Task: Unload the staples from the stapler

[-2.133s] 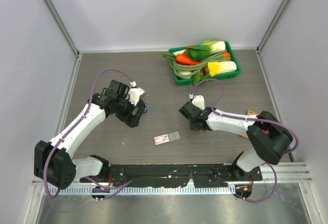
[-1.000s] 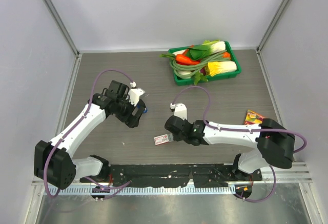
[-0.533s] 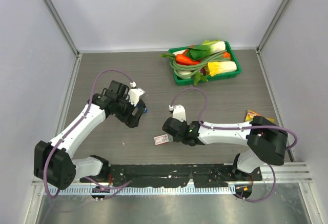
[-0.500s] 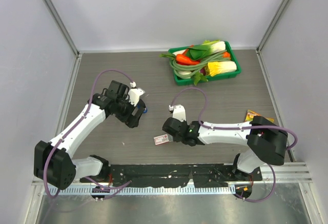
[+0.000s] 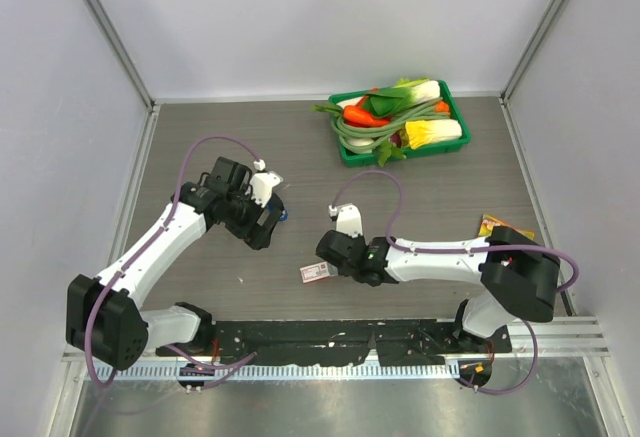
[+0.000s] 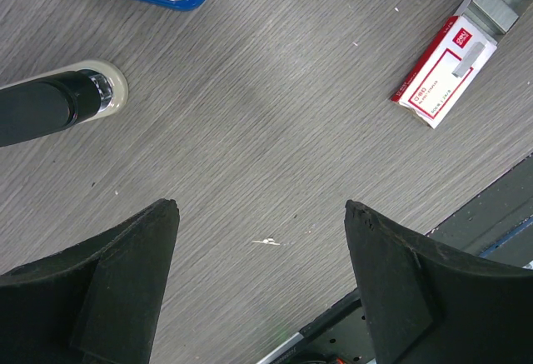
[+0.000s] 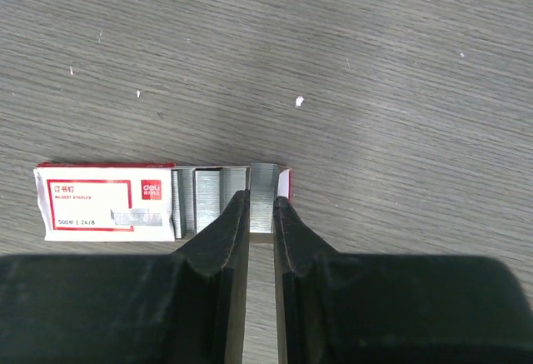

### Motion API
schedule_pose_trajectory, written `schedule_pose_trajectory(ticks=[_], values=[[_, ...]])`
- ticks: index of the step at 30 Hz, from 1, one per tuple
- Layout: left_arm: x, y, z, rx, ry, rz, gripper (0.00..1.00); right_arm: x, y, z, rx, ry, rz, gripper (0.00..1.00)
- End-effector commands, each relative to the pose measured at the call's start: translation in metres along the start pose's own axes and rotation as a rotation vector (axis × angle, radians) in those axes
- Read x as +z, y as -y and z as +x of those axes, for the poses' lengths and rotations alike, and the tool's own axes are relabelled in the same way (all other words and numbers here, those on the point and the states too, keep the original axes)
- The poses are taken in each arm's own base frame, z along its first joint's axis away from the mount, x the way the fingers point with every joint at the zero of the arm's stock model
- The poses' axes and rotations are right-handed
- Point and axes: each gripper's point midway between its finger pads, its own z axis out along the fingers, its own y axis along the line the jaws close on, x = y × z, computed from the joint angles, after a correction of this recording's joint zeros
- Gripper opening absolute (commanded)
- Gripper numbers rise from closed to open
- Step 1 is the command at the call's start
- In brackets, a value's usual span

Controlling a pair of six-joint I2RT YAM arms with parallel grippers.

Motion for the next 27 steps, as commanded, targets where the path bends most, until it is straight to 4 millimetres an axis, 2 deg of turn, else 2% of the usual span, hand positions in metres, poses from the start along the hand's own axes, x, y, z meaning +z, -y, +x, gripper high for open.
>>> schedule_pose_trajectory(ticks=[1, 13, 18, 22, 27], values=[[-0.0050, 0.0012, -0.0042, 0.029, 0.027, -0.001, 0.85, 0.0021, -0.0046, -0.0116, 0.007, 0.053, 0.011, 0.06], [-0.0062, 0.0004, -0.0038, 0.032, 0.026, -0.005, 0.85, 0.0052, -0.0074, -0.0037, -0.014, 0.037, 0.006, 0.07], [-0.0064, 0.0011, -0.0042, 0.033, 0.025, -0.002, 0.85, 0.0035, -0.0072, -0.0037, -0.020, 0.031, 0.008, 0.23], [-0.0072, 0.0003, -0.0043, 0.036, 0.024, -0.007, 0.85, 0.0005, -0.0061, -0.0065, -0.026, 0.033, 0.014, 0.29], [-0.0075, 0.0004, -0.0041, 0.037, 0.026, -0.007, 0.85, -0.0015, -0.0052, -0.0076, -0.023, 0.032, 0.017, 0.31]])
